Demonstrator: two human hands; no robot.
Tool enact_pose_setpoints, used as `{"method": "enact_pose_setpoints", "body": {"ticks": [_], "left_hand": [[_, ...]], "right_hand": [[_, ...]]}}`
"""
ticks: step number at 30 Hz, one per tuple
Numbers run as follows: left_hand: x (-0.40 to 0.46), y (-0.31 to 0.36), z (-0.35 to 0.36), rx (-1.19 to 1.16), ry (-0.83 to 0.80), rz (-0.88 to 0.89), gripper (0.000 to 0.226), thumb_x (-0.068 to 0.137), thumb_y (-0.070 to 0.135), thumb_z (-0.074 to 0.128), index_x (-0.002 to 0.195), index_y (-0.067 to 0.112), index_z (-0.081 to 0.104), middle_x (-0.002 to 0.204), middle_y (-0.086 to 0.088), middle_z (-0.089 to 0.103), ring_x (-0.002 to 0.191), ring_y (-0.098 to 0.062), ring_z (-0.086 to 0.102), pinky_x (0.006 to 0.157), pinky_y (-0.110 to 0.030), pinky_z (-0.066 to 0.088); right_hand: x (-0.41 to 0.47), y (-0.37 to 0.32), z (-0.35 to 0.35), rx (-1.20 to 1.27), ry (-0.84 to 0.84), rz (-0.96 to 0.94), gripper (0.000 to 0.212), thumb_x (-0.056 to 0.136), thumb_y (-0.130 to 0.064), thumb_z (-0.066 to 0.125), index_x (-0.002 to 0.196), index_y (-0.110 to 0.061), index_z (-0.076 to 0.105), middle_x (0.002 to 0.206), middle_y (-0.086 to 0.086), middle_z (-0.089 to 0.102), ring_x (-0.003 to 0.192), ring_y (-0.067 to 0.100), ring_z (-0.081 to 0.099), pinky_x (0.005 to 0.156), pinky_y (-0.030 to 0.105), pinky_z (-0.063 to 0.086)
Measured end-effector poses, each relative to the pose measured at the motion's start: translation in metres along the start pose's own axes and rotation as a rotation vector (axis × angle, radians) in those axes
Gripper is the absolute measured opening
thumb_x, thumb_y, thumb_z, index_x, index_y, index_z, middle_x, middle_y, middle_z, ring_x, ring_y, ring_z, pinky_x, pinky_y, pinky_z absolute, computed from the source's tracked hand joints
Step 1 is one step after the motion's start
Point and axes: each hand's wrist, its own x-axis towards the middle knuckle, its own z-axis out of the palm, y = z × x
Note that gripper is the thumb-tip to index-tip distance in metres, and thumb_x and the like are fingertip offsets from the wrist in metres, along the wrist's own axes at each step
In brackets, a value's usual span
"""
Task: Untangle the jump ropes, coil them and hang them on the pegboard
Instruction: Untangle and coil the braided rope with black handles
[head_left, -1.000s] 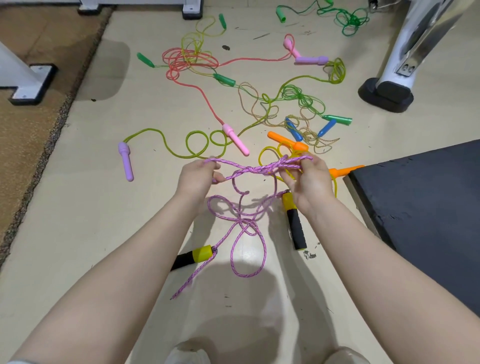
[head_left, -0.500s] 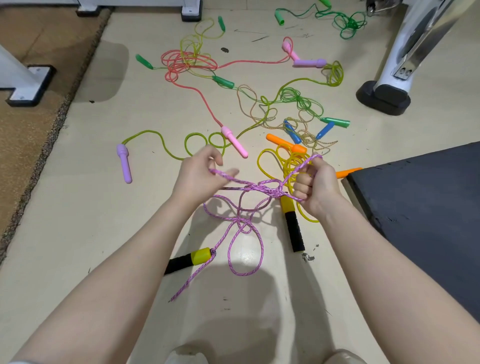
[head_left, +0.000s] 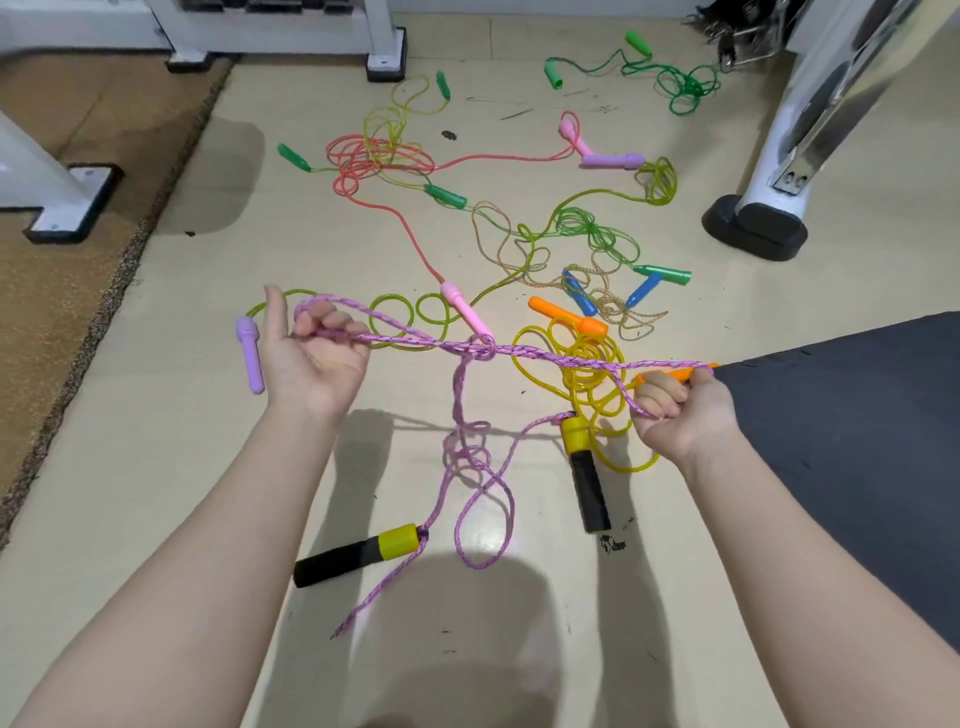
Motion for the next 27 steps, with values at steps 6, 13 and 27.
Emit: {"method": "enact_pose_setpoints", "body": {"ticks": [6,13,27], "left_hand": [[-0.001,-0.002,-0.004,0.259,0.0,0.052,0.013,0.095,0.026,0.05,0.083,0.022,0.046,0.098,-0.002,0.055,0.038,-0.002,0.033,0.049,-0.013,0.038],[-0.007,-0.015,-0.015,1.125,0.165,0.223,0.084,0.089,0.036,0.059,0.15,0.031,0.001,0.157,0.005,-0.009,0.141,-0.01,0.013,0.101,-0.027,0.028],[-0.008,-0.029,-0.06,2.19,-0.103,0.14,0.112,0.078,0.057,0.062,0.148,0.016,-0.015,0.072,-0.008,0.062,0.084,-0.03,0.062,0.064,-0.033,0.04]], "right_hand": [[-0.005,0.009,0.009,0.034,-0.075,-0.02,0.057,0.097,-0.055,0.014,0.132,-0.014,0.034,0.097,0.01,0.072,0.063,0.016,0.066,0.041,0.014,0.037],[-0.018,0.021,0.032,-0.059,-0.054,-0.175,0.035,0.101,-0.039,0.023,0.106,-0.019,0.05,0.136,0.01,0.052,0.125,0.035,0.048,0.101,0.041,0.042],[0.023,0.012,-0.052,-1.907,0.23,-0.715,0.062,0.089,-0.007,0.048,0.146,-0.011,0.024,0.139,0.021,0.037,0.129,0.036,0.036,0.094,0.035,0.036]]}}
